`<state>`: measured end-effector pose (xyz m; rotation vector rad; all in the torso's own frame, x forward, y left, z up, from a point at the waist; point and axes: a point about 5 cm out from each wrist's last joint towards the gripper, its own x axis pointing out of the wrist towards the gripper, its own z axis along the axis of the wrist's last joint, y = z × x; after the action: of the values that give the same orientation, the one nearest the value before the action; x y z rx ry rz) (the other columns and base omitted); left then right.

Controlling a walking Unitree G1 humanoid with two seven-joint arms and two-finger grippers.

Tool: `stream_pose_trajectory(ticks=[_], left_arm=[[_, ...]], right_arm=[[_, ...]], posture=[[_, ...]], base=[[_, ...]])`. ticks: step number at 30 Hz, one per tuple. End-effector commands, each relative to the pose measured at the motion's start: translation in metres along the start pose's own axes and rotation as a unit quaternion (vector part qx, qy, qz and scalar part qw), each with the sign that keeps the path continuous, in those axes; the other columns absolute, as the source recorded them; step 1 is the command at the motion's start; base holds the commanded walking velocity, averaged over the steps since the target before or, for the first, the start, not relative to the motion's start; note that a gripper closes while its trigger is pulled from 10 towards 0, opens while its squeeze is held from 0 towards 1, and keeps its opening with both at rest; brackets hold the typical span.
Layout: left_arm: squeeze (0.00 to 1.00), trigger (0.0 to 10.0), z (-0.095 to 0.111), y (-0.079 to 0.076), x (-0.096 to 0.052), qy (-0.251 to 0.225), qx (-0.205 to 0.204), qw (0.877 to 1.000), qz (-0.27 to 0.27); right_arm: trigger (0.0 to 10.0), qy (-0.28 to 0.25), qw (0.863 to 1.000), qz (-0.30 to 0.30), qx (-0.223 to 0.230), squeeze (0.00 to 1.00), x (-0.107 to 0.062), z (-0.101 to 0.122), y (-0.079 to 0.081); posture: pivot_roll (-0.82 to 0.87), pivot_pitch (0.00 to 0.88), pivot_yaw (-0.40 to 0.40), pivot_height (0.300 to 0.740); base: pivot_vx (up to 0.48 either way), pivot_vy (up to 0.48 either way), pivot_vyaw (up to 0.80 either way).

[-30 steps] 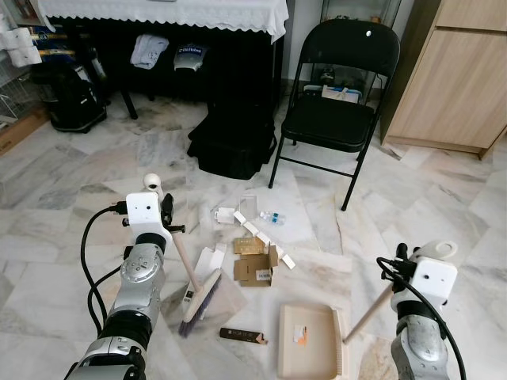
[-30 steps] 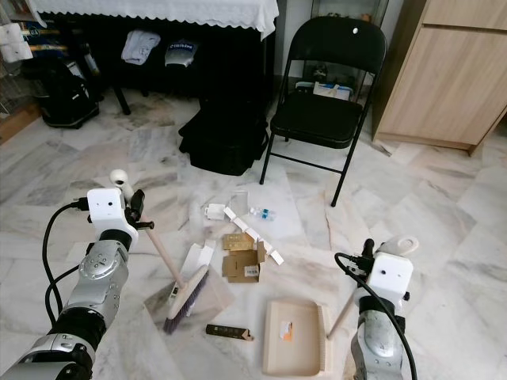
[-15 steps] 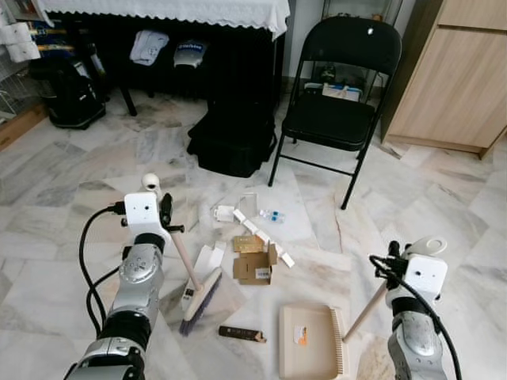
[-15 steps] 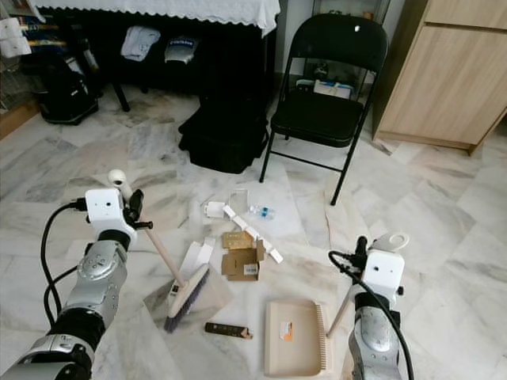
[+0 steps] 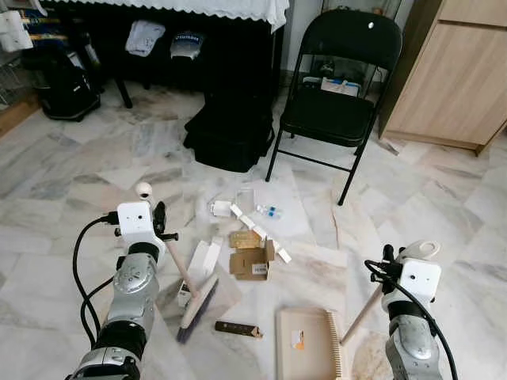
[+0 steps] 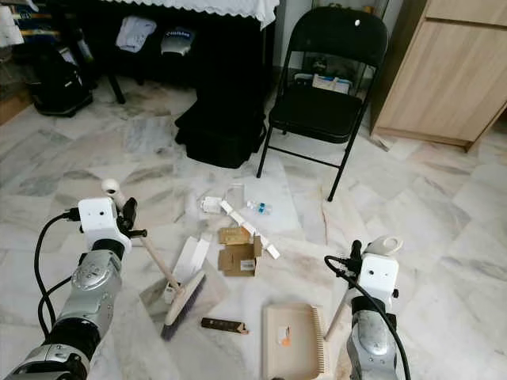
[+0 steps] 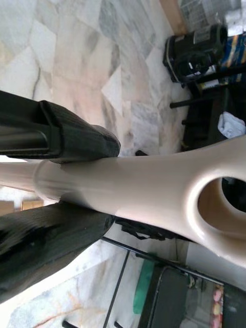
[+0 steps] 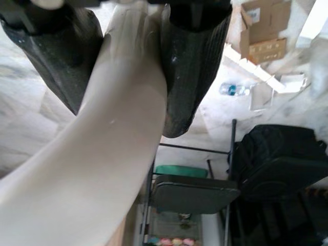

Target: Sweep floor

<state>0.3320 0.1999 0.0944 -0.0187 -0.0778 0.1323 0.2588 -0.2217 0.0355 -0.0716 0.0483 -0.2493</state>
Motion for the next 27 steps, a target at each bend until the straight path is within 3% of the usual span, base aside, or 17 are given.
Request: stream_pose_trajectory(ticks=[1, 11, 18, 23, 27], left_arm=[[0.0, 10.0, 0.013, 0.012, 0.002, -0.036, 0.01, 0.999, 0.025], [0.0, 10.0, 0.004, 0.035, -0.006, -0.015, 0.04, 0.997, 0.061], [0.0, 10.0, 0.005, 0.067, -0.013, -0.007, 0.081, 0.993, 0.088], [0.0, 10.0, 0.0, 0.071, -0.015, 0.021, 0.093, 0.992, 0.08], [0.0, 10.0, -0.004, 0.061, -0.016, 0.04, 0.095, 0.994, 0.025]], right_arm=[[10.0, -0.01, 1.0, 0.013, 0.003, 0.0, 0.002, 0.003, 0.003], [10.0, -0.012, 1.0, 0.02, 0.0, 0.0, 0.002, 0.003, 0.004], [10.0, -0.011, 1.0, 0.017, -0.009, 0.0, 0.002, 0.002, 0.0], [10.0, -0.012, 1.0, 0.017, -0.011, 0.0, 0.003, 0.003, -0.001], [10.0, -0.013, 1.0, 0.017, -0.012, 0.0, 0.004, 0.004, -0.002]], posture=[[-0.16, 0.137, -0.012, 0.74], [-0.17, 0.141, -0.021, 0.74], [-0.17, 0.139, -0.028, 0.74], [-0.16, 0.138, -0.031, 0.74], [-0.16, 0.138, -0.033, 0.74]], base=[[0.0, 0.0, 0.0], [0.0, 0.0, 0.0], [0.0, 0.0, 0.0], [0.0, 0.0, 0.0], [0.0, 0.0, 0.0]])
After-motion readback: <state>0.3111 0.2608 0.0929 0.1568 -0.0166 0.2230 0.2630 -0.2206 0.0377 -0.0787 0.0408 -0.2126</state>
